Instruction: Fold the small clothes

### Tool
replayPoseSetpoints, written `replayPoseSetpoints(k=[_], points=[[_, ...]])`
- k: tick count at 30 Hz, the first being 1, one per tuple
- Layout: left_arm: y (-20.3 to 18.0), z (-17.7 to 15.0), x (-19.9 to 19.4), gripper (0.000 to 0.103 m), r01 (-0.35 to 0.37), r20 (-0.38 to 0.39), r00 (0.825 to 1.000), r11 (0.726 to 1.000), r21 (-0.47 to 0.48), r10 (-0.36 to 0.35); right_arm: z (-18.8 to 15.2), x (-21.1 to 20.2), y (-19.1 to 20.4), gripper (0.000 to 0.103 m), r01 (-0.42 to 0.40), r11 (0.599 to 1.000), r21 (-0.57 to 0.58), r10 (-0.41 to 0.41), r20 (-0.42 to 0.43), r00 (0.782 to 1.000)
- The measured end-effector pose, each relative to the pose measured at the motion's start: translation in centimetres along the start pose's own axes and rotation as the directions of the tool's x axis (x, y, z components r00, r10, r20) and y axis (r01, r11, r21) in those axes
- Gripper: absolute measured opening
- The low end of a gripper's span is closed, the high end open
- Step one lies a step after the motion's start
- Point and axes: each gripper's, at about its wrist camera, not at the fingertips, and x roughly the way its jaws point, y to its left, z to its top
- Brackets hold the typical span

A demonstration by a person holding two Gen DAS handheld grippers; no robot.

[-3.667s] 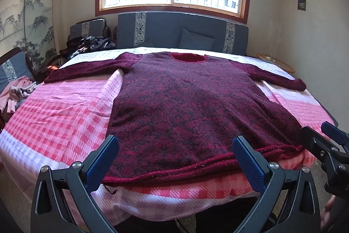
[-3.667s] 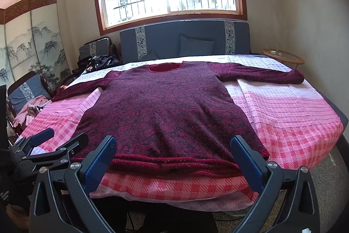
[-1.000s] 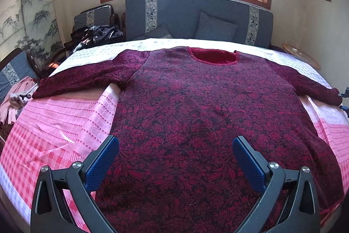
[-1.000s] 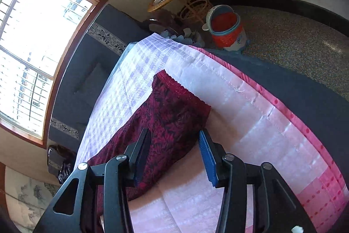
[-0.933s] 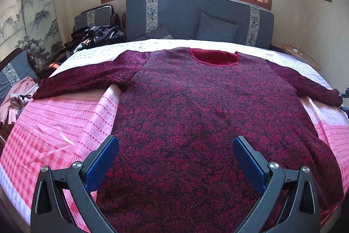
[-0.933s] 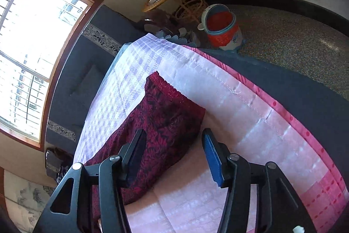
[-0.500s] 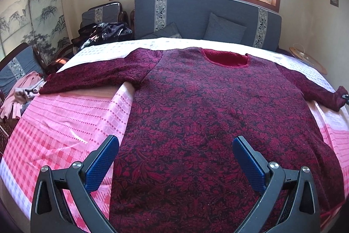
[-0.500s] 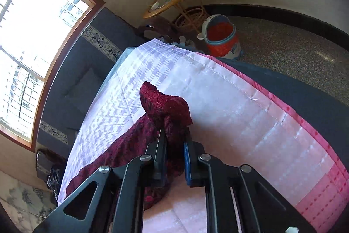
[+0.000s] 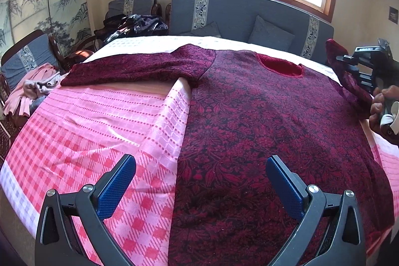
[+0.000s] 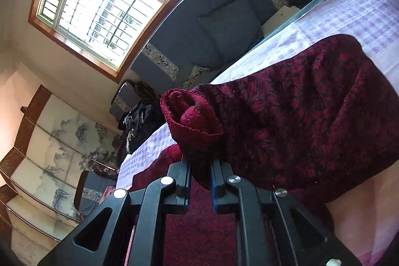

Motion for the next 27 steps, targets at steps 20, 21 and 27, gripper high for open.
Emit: replayPoseSetpoints(k=[20,21,27], points=[[7.7,-0.9,1.6,0.103,0.033,-0.047,0.998,0.989,-0.145,-0.040,-11.7,17.6,10.1,0.017,0.037,0.997,-0.068,-0.051,-0.209,0.977],[8.2,-0.6,1.6,0.103,0.046,-0.044,0.998,0.986,-0.157,-0.054,-12.0,18.0,10.3,0.020,0.032,0.997,-0.076,-0.048,-0.220,0.974],[12.2,2.3,2.1,0.103,0.163,-0.001,0.986,0.957,-0.239,-0.168,-12.9,18.5,10.7,0.042,-0.074,0.993,-0.087,0.047,-0.285,0.957]])
